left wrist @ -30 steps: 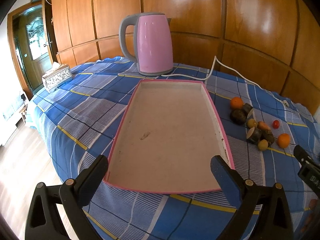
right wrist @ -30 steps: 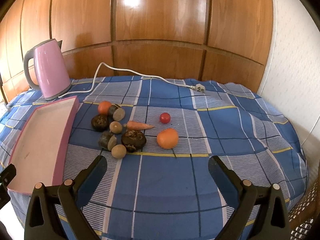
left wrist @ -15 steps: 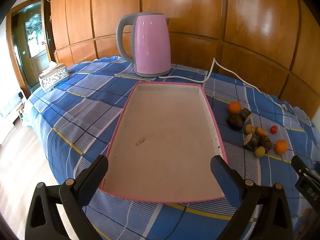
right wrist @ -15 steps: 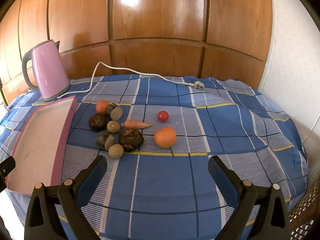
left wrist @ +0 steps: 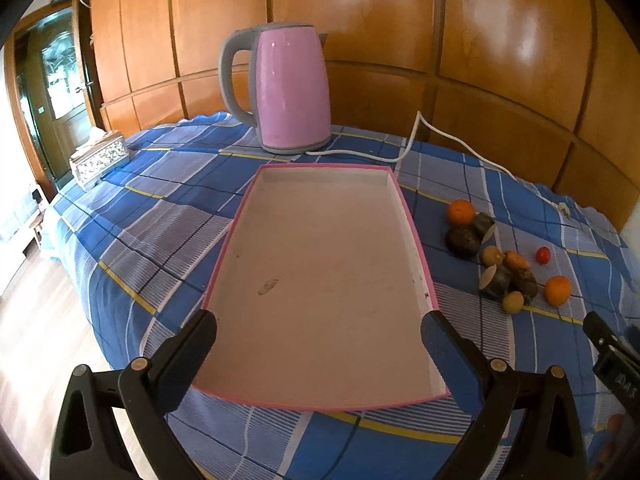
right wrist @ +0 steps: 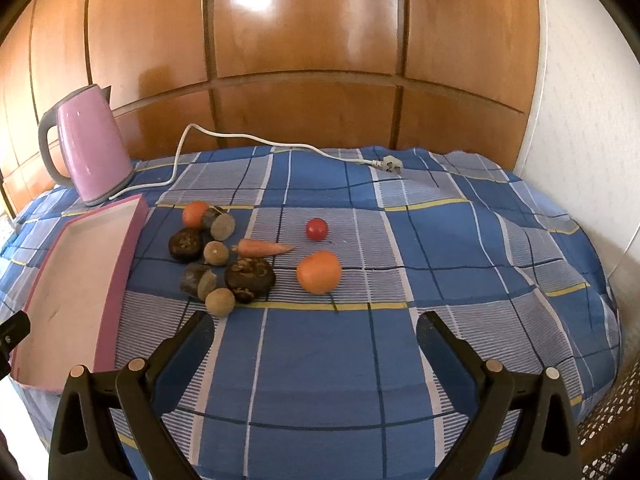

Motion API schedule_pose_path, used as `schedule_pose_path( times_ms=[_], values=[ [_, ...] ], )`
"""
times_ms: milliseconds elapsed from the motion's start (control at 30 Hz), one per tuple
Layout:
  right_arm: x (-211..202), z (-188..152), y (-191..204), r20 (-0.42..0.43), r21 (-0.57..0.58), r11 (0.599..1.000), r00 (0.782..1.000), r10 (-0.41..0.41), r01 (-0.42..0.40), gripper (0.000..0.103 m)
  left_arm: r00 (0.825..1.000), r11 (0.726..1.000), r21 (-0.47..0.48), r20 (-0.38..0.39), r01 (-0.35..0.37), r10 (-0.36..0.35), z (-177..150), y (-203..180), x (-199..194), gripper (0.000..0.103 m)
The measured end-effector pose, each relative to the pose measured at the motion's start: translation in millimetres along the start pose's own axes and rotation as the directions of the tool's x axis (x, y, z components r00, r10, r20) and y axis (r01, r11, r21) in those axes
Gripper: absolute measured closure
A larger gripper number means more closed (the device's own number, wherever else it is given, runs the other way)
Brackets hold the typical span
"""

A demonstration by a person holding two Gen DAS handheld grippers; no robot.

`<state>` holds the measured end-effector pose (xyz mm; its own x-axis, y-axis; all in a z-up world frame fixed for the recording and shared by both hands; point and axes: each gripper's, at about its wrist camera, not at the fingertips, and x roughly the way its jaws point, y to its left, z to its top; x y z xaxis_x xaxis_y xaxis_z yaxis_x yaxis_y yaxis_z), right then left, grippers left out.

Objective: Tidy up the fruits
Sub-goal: 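Reach the left gripper to the cut cylindrical piece and grasp it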

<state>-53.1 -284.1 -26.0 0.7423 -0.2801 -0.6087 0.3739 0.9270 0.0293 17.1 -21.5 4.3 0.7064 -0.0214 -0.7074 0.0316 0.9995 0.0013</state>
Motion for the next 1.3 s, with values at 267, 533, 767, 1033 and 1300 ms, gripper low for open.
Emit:
schedule_pose_path(
  times_ms=[267,533,767,1033,1300],
  values=[
    [5.6,-2.7,-22.8,-0.025,0.045,0.999,1.000,0.018,-0.017,0.000,0.987,0.987,-0.001,-0.004,0.161,-0.161,4.3,-9.6,-0.9,0.000],
    [12.5,-7.7,-53.2,-0.040,0.104,0.994,0.999,-0.012,0.016,0.000,0.965,0.965,0.055,-0.071,0.258,-0.254,10.5,-34.4,6.9,0.000],
    [15.3,-11.6,-75.3,-0.062,0.132,0.989,0.997,-0.053,0.061,0.000,0.912,0.906,0.133,-0.145,0.402,-0.383,16.3,-66.1,18.3,0.032],
    [23.1,-17.5,-106.8,-0.100,0.168,0.979,0.990,-0.099,0.115,0.001,0.870,0.854,0.206,-0.242,0.479,-0.430,20.9,-119.7,38.2,0.054],
    [29.4,-19.3,-115.5,-0.113,0.176,0.978,0.990,-0.088,0.108,0.004,0.856,0.849,0.217,-0.322,0.482,-0.404,37.6,-151.1,80.4,0.073]
  ],
)
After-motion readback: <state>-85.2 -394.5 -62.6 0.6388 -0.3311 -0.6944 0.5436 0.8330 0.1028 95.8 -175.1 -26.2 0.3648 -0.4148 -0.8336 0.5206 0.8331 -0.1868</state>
